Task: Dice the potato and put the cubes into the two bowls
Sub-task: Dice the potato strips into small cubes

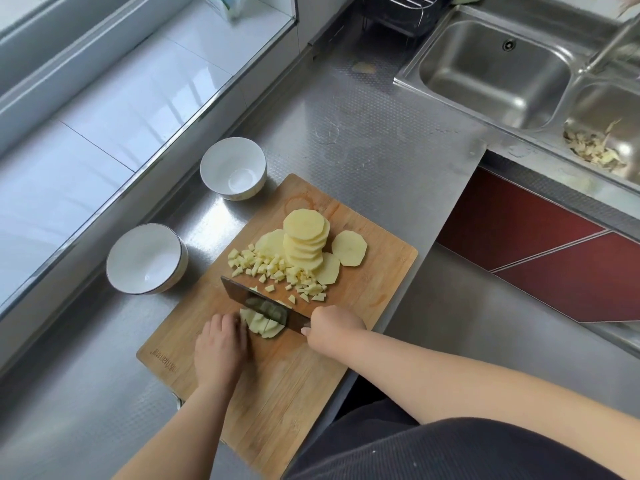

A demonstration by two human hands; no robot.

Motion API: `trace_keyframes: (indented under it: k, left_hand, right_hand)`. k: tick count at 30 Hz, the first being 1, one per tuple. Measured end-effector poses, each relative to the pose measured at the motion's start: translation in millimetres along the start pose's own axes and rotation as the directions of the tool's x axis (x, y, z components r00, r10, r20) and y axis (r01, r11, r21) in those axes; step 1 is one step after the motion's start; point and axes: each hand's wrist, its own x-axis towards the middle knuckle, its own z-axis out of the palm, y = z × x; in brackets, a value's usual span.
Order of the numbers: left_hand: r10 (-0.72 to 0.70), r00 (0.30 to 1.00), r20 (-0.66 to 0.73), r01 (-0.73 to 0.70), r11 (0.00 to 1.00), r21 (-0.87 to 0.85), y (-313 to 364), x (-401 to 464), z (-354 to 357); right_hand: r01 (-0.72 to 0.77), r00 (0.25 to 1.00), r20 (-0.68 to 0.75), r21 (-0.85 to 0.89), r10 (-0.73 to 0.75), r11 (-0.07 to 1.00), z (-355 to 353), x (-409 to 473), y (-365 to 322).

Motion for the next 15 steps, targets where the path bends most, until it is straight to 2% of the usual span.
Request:
trace_keyframes:
  k: [10, 12, 15]
  left_hand:
    - [-0.031, 0.999, 0.019, 0.031, 0.999, -0.038, 3, 0, -4]
    - [-0.086, 0.996, 0.006, 0.087, 0.990, -0.108, 3, -2, -1]
    - [-0.248, 0.969, -0.021, 0.235, 0.940, -0.245, 3, -7, 1]
  right_hand:
    - [0.045, 0.998, -0.055, 0.057, -0.042, 0.997, 4, -7, 1]
    - [0.080, 0.994, -0.075, 0.046, -0.076, 0.996, 1, -11, -2]
    - [0.140, 0.986, -0.093, -0.010, -0.140, 0.990, -2, -17, -10]
